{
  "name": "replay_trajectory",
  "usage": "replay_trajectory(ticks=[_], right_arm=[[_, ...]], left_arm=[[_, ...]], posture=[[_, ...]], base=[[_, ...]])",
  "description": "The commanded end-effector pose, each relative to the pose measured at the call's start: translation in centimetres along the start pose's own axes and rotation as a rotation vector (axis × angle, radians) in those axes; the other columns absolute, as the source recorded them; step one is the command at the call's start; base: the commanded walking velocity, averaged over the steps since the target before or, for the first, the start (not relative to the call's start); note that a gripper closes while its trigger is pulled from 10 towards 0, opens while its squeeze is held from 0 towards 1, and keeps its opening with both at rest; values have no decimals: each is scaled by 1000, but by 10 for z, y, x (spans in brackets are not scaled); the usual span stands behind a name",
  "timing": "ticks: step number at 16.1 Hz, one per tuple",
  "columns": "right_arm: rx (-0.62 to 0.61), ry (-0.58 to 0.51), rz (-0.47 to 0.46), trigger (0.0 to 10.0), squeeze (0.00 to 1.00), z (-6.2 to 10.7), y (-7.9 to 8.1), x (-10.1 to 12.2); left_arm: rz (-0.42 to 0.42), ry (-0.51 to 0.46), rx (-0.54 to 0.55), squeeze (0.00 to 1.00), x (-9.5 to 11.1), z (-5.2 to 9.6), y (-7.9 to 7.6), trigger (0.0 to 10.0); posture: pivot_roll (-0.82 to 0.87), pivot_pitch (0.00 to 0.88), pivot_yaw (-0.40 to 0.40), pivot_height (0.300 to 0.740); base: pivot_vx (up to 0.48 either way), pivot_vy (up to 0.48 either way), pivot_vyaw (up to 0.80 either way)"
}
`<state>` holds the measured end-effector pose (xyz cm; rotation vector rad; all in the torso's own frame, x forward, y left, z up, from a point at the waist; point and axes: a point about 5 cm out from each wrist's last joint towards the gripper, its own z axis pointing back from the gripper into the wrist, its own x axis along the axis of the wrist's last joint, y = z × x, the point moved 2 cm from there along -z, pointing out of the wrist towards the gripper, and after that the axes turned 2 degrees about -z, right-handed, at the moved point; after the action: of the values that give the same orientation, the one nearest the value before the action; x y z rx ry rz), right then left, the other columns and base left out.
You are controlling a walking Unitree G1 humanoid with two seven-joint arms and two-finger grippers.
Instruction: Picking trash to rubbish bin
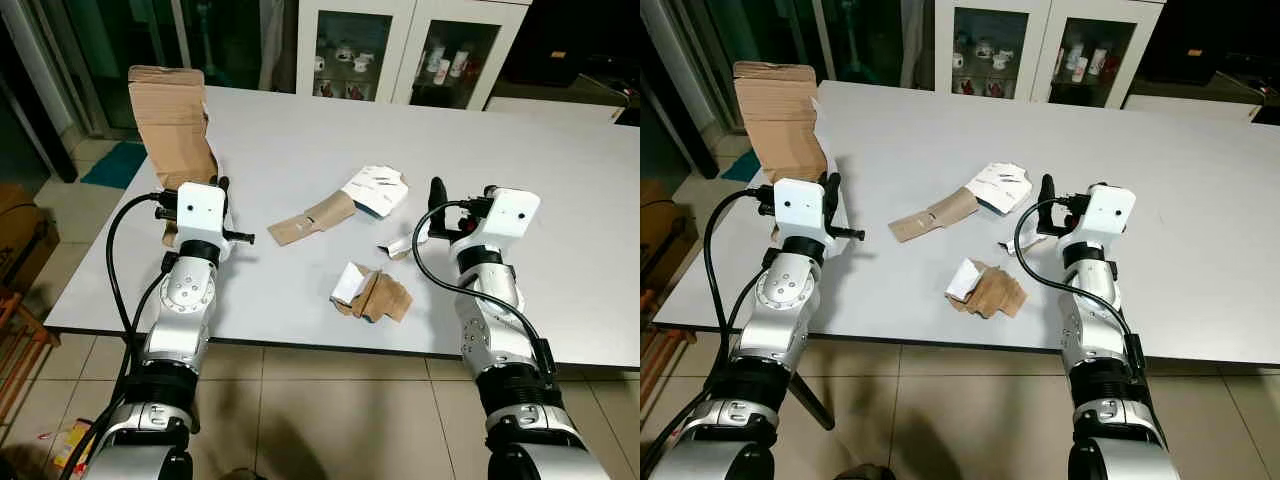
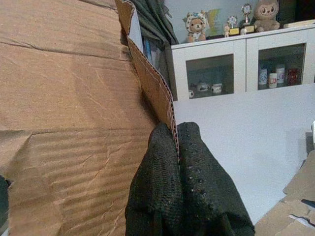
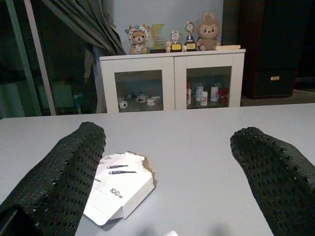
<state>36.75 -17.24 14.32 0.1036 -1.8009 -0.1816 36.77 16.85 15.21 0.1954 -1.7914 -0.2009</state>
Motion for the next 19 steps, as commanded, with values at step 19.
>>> replay_trajectory(ticks=[19], right_arm=[[-2, 43, -11, 10000, 0, 5, 0, -14]], left_arm=[[-1, 3, -6, 0, -1, -4, -2, 10000]], posture=[[23, 0, -35, 740]], base=[[-271, 0, 0]])
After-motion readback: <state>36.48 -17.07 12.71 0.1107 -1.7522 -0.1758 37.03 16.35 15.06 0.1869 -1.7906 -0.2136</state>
